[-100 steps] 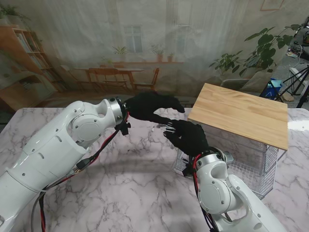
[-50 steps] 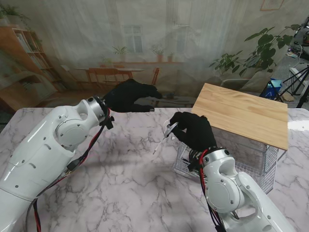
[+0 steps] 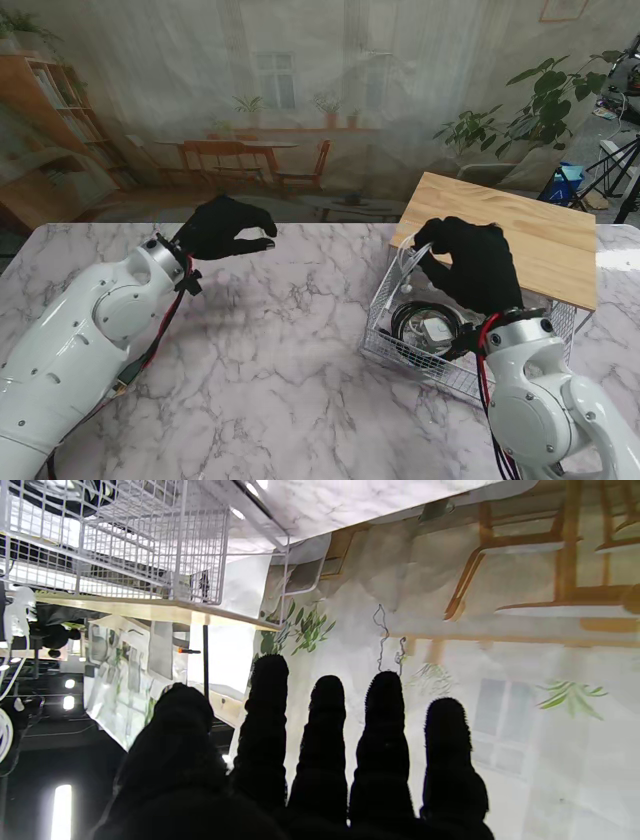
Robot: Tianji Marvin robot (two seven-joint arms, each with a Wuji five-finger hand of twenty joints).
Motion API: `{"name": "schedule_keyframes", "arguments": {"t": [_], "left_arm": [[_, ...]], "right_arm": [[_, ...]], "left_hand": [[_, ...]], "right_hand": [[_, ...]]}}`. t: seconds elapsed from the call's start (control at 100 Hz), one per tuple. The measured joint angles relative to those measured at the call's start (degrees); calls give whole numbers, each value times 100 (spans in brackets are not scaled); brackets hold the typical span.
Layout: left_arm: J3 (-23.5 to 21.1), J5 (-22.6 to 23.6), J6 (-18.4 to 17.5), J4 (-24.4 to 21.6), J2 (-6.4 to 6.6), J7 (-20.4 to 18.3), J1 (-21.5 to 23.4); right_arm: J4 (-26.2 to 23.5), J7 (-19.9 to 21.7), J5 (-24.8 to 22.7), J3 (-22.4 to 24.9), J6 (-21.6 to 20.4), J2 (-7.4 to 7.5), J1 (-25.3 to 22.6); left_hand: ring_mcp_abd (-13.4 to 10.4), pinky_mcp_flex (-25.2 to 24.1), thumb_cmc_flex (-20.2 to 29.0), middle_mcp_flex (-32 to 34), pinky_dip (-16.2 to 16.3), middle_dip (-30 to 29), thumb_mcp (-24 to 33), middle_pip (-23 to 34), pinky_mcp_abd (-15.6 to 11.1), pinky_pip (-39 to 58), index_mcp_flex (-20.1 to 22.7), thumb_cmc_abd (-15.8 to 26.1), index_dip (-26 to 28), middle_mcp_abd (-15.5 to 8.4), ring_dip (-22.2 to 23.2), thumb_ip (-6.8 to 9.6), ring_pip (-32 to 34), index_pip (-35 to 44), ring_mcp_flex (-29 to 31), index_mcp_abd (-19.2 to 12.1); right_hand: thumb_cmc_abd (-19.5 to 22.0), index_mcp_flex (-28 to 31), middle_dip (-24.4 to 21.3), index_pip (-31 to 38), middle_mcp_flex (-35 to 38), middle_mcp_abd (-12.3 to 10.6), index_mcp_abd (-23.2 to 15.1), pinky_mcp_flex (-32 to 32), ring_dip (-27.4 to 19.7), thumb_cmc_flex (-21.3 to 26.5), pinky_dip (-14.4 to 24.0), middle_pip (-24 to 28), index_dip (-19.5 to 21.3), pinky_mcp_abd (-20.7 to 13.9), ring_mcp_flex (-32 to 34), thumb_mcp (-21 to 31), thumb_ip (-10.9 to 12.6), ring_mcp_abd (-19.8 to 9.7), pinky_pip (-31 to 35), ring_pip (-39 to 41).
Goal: Load the small electronics into the mesh drawer
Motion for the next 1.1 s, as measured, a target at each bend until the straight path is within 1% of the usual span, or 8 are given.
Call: {"name": "schedule_keyframes", "arguments": {"t": [0.15,0.26,0.4,0.46,0.63,0.82,0.94,1.1], "left_arm": [[-82,-2,147,15,23,33,168],[-144,64,200,-11,34,32,288],[-219,172,391,-166,51,60,529],[-245,142,476,-252,51,72,644],[-338,445,466,-374,55,197,872],[-275,404,499,-318,67,307,921],[-194,345,548,-219,67,305,895],[-187,352,553,-190,67,286,892]], "right_arm": [[-5,-138,-234,274,-10,6,-287],[69,-217,-346,349,44,17,-437],[349,-252,-381,321,414,29,-504],[502,-249,-398,293,555,35,-506],[818,-239,-400,226,724,39,-535],[976,-314,-595,221,1045,35,-559],[1094,-500,-567,257,1033,16,-563],[1078,-884,-463,424,825,-55,-708]], "left_hand": [[6,0,89,0,0,1,7,0,41,0,0,-3,-32,8,3,0,1,20,0,0],[7,0,89,0,0,1,7,0,42,0,0,-3,-127,36,5,0,1,-103,0,0],[49,0,89,0,0,1,7,-15,44,0,-2,-3,-236,37,6,0,1,-267,0,0],[60,0,90,0,0,1,7,-18,48,0,-2,-3,-254,110,6,0,1,-313,0,3],[58,0,90,0,1,1,7,-23,48,0,-2,-3,-255,91,6,0,1,-381,1,7],[58,0,90,0,1,1,7,-25,48,0,-2,-3,-255,91,7,0,1,-405,1,9],[58,0,90,0,1,1,7,-24,48,1,-2,-3,-255,91,32,0,1,-417,1,12],[58,0,90,0,1,1,7,-24,48,1,-2,-3,-255,91,55,0,1,-425,1,15]], "right_hand": [[0,0,-4,0,69,-55,-4,2,-15,-1,0,0,0,-2,123,0,0,-1,1,-13],[0,0,-54,0,79,-69,-7,2,-59,-1,0,-18,0,-6,124,0,0,-1,1,-14],[0,-2,-82,0,79,-73,-18,2,-114,-1,0,-149,0,-8,124,-8,0,-1,1,-20],[0,-4,-137,0,79,-73,-60,2,-194,-1,-3,-219,-3,-8,124,-42,0,-1,-2,-26],[0,-21,-224,0,79,-73,-133,-43,-265,-1,-51,-371,-66,-9,125,-101,-1,-1,-62,-34],[0,-23,-291,0,70,-73,-141,-53,-338,-1,-55,-437,-74,-11,101,-109,-1,-1,-97,-188],[0,-32,-292,0,69,-73,-143,-56,-338,-1,-55,-437,-75,-14,103,-110,-1,-1,-99,-188],[0,-48,-294,0,69,-73,-149,-57,-339,-1,-55,-437,-75,-19,103,-112,-1,-1,-107,-188]]}}
